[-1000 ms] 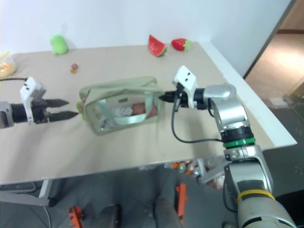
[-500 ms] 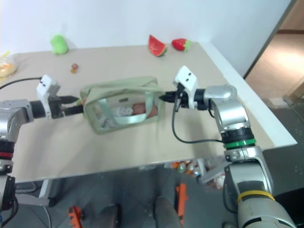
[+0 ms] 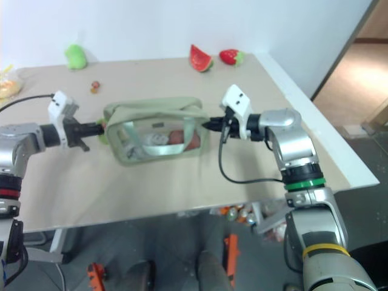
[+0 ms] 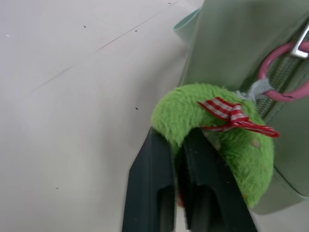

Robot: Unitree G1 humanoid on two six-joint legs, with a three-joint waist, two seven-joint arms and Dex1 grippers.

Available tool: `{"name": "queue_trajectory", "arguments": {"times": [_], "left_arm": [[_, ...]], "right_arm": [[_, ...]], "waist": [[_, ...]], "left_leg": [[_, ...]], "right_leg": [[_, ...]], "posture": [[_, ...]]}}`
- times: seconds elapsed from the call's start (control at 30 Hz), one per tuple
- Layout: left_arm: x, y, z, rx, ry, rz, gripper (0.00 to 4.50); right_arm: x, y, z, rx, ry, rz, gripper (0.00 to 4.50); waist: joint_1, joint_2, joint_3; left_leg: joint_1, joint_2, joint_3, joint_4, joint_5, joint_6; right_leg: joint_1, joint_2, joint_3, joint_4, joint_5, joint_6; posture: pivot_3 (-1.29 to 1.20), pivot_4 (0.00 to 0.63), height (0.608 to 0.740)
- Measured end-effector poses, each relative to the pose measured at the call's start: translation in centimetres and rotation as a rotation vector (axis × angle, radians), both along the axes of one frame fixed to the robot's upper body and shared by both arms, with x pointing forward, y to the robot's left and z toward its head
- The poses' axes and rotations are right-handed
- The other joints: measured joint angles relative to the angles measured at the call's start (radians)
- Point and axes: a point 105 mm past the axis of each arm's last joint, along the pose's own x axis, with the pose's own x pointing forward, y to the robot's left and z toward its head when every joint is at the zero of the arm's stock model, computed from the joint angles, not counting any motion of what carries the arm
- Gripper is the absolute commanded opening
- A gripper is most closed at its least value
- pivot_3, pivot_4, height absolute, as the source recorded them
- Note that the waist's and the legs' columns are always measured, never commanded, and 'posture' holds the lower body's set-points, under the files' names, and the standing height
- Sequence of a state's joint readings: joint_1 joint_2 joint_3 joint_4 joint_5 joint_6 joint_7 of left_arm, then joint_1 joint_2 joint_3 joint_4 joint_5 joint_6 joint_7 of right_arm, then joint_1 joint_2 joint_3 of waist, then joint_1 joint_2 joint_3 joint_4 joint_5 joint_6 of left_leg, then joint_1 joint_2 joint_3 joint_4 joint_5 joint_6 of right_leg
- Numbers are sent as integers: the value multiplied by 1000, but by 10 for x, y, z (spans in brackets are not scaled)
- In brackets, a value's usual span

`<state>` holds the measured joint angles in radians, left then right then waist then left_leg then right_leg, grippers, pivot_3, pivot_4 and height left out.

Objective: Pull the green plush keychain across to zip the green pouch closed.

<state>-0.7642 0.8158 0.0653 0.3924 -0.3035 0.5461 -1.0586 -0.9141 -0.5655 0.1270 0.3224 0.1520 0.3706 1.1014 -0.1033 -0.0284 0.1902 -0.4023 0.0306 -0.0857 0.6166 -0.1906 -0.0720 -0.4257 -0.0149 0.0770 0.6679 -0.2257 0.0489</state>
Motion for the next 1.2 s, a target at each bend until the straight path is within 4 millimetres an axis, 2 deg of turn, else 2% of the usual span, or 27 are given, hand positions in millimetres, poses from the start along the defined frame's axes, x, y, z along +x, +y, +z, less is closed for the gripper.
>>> {"name": "queue_trajectory", "arguments": {"times": [0.13,0.27,0.33,0.4,0.47,0.57,0.73,1.03,1.17,1.2], "left_arm": [[-2,0,25,89,-74,-20,61],[3,-11,68,168,-230,-38,61],[9,-27,96,199,-343,-50,61],[11,-44,110,218,-417,-87,61],[16,-62,111,259,-453,-127,61],[26,-83,100,346,-485,-168,61],[27,-98,94,387,-507,-230,61],[23,-109,88,355,-458,-307,3131],[25,-109,94,357,-466,-295,4445],[26,-108,96,358,-470,-290,4445]], "right_arm": [[0,0,0,0,0,-1,0],[0,0,0,0,-1,-2,0],[1,0,0,2,-4,-5,0],[1,0,0,4,-4,-4,0],[1,0,0,4,-3,-6,0],[1,1,0,6,-5,-5,0],[2,1,0,7,-7,-8,0],[1,1,0,7,-7,-11,0],[1,1,1,7,-8,-12,0],[1,1,1,7,-8,-13,0]], "waist": [[0,0,0],[1,-1,0],[2,-1,0],[1,-1,0],[1,-1,0],[0,-1,1],[0,-1,1],[0,-1,1],[0,-1,1],[0,-1,1]], "left_leg": [[0,0,0,0,0,0],[-1,0,0,1,0,0],[-1,-1,0,1,0,0],[0,-1,1,1,0,0],[0,-1,1,1,0,0],[0,0,1,1,0,0],[0,-1,1,1,0,1],[-1,-1,1,1,0,1],[-1,-1,1,1,0,1],[-1,-1,1,1,0,1]], "right_leg": [[0,0,0,0,0,0],[0,0,0,0,0,0],[0,0,0,0,0,1],[0,0,1,0,0,1],[0,0,1,0,0,1],[0,0,1,0,0,1],[0,0,2,0,0,1],[0,0,2,0,0,1],[0,0,2,0,0,1],[0,0,2,0,0,1]], "posture": [[0,150,740],[0,150,740],[0,150,740],[0,150,740],[0,150,740],[0,150,740],[0,150,740],[0,150,740],[0,150,740],[0,150,740]]}}
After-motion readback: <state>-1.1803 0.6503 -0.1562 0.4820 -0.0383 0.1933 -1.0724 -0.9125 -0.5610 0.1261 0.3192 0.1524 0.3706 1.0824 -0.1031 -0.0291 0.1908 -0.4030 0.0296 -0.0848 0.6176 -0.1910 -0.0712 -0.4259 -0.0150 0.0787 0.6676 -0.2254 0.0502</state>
